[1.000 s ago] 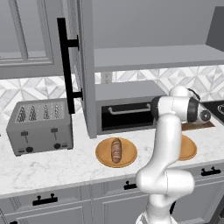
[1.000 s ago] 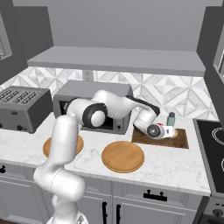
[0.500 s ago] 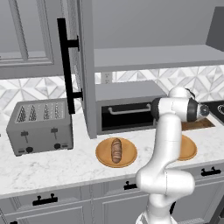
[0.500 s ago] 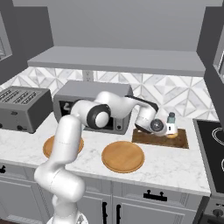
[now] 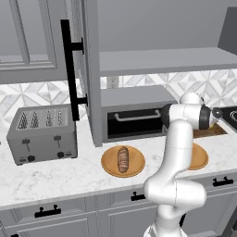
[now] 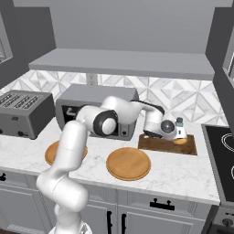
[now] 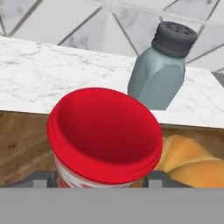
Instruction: From the different types of pastries on the counter, select a croissant and place it on the cutting board. Then retrieve a jar of jam from the cabinet and place it alongside the croissant on the cutting board.
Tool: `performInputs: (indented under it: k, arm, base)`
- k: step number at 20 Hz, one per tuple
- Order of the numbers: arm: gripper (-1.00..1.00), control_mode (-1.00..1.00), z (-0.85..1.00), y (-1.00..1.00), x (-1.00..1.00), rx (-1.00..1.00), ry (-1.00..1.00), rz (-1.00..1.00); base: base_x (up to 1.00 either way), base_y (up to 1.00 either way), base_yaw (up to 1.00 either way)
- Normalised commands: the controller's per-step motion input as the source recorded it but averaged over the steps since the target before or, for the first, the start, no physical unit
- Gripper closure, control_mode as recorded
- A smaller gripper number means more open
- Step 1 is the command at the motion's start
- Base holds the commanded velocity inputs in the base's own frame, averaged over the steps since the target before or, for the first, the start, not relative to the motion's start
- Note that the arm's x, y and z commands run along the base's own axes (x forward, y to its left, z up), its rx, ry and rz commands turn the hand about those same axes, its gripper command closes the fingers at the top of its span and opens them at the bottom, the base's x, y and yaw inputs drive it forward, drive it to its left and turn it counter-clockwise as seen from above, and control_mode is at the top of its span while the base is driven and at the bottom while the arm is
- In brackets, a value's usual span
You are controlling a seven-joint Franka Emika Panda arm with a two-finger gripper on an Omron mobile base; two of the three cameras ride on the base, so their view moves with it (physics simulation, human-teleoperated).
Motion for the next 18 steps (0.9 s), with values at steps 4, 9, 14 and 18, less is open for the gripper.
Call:
performInputs:
  k: [4,9,14,18]
  arm:
    - [-1.00,-1.00,-0.45,0.00,0.00,0.00,0.00,0.00]
    - [-1.00,-1.00,-0.34,0.00,0.00,0.00,0.00,0.00]
    - [-1.00,-1.00,0.13,0.03,-0.36,-0.03,-0.02,0.03]
    - [-1.00,-1.00,0.89,0.01,-0.60,-0.11,-0.01,0.04]
  base:
    - [0.00,0.00,0.00]
    - [0.00,0.00,0.00]
    - [0.00,0.00,0.00]
    - [0.00,0.00,0.00]
